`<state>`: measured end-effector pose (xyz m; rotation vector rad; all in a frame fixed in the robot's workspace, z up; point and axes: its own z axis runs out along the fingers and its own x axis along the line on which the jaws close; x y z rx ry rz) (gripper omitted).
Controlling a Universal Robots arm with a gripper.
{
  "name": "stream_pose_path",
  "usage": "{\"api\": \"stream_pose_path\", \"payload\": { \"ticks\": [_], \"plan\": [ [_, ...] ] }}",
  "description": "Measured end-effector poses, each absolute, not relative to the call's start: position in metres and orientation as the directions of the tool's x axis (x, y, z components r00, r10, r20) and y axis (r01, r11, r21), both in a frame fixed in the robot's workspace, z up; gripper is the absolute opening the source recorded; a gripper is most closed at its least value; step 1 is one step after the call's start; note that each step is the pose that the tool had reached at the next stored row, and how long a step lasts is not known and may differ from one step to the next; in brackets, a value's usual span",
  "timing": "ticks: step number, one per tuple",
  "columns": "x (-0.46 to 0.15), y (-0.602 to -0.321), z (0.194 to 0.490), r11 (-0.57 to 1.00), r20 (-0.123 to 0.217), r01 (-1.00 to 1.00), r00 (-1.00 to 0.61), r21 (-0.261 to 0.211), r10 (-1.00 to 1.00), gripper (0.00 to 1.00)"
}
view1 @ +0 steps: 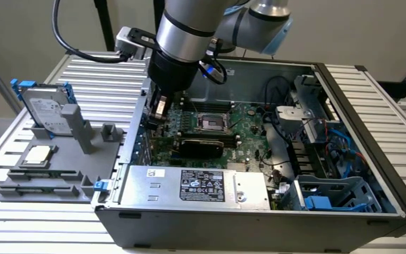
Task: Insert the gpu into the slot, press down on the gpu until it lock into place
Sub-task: 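Press down on the gpu until it lock into place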
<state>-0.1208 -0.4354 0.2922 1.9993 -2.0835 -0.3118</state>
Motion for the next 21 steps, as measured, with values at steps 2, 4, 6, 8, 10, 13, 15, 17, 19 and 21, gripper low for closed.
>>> {"api": "stream_pose_path", "payload": {
  "ticks": [2, 4, 6, 8, 10, 13, 15, 17, 19, 21],
  "plan": [
    [-0.120, -0.435, 0.293, 0.043, 0.022, -0.949, -0.038, 0.313, -0.999, 0.11],
    [-0.118, -0.435, 0.297, 0.042, 0.023, -0.949, -0.037, 0.312, -0.999, 0.11],
    [-0.115, -0.435, 0.299, 0.042, 0.023, -0.951, -0.036, 0.306, -0.999, 0.11],
    [-0.114, -0.435, 0.299, 0.042, 0.022, -0.957, -0.037, 0.286, -0.999, 0.11],
    [-0.112, -0.435, 0.299, 0.041, 0.021, -0.967, -0.037, 0.251, -0.999, 0.11],
    [-0.111, -0.435, 0.299, 0.041, 0.019, -0.979, -0.038, 0.198, -0.999, 0.11],
    [-0.110, -0.435, 0.299, 0.040, 0.017, -0.986, -0.038, 0.162, -0.999, 0.11],
    [-0.109, -0.435, 0.299, 0.039, 0.016, -0.991, -0.038, 0.126, -0.999, 0.11],
    [-0.108, -0.435, 0.299, 0.039, 0.015, -0.995, -0.038, 0.090, -0.999, 0.11],
    [-0.107, -0.435, 0.299, 0.038, 0.013, -0.998, -0.037, 0.054, -0.999, 0.11]
  ]
}}
